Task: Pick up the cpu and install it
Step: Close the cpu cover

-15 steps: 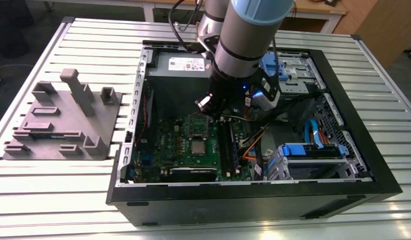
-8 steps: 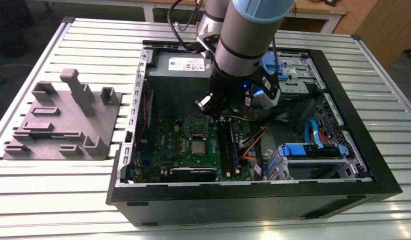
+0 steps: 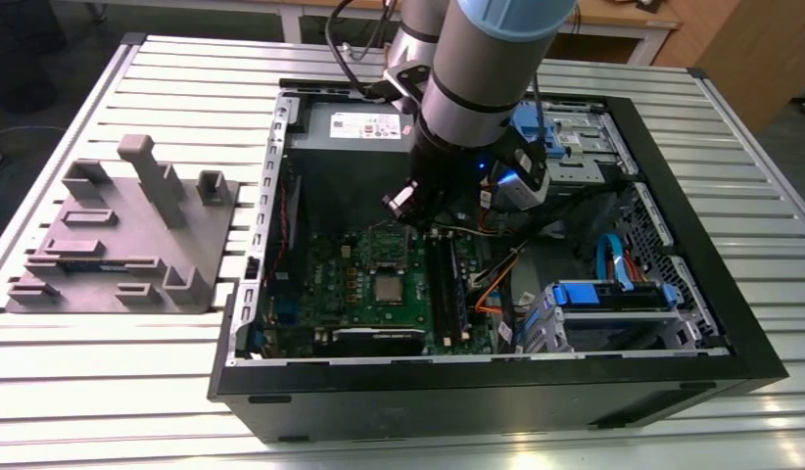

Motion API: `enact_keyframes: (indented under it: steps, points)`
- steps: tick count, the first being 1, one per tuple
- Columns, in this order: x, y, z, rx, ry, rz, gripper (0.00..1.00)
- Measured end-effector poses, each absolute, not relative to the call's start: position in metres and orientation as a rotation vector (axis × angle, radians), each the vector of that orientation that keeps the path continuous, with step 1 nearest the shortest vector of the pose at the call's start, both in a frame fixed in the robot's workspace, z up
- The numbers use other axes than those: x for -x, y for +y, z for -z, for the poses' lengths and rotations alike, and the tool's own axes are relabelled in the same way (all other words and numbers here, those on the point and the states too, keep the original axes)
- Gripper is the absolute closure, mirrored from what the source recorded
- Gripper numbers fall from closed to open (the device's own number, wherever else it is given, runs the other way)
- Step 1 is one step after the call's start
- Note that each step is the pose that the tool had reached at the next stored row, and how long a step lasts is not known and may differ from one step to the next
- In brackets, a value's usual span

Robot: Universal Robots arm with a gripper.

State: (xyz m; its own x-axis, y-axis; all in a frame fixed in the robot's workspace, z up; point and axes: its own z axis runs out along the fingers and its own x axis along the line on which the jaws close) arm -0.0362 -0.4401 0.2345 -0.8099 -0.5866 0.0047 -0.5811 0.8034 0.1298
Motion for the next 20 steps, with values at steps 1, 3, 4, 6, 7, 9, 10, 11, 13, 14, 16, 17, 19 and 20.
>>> enact_keyframes:
  steps: [1,3,4,6,7,9,10,11,13,14,16,17,19,20]
  points:
    - [0.0362,-0.4401,-0.2348,-0.959,-2.938,0.189,0.90]
    - [0.0362,-0.4399,-0.2356,-0.971,-2.934,0.189,0.90]
    - [0.0362,-0.4398,-0.2360,-0.977,-2.932,0.188,0.90]
    - [0.0361,-0.4395,-0.2367,-0.988,-2.927,0.188,0.90]
    - [0.0362,-0.4394,-0.2370,-0.993,-2.925,0.188,0.90]
    - [0.0362,-0.4392,-0.2373,-1.003,-2.922,0.188,0.90]
    - [0.0362,-0.4391,-0.2374,-1.009,-2.920,0.188,0.90]
    - [0.0362,-0.4391,-0.2376,-1.016,-2.917,0.188,0.90]
    - [0.0362,-0.4388,-0.2380,-1.034,-2.910,0.187,0.90]
    - [0.0362,-0.4387,-0.2383,-1.040,-2.907,0.187,0.90]
    - [0.0362,-0.4385,-0.2389,-1.050,-2.903,0.187,0.90]
    - [0.0363,-0.4385,-0.2393,-1.054,-2.902,0.187,0.90]
    - [0.0364,-0.4385,-0.2400,-1.062,-2.898,0.186,0.90]
    - [0.0365,-0.4385,-0.2403,-1.066,-2.897,0.186,0.90]
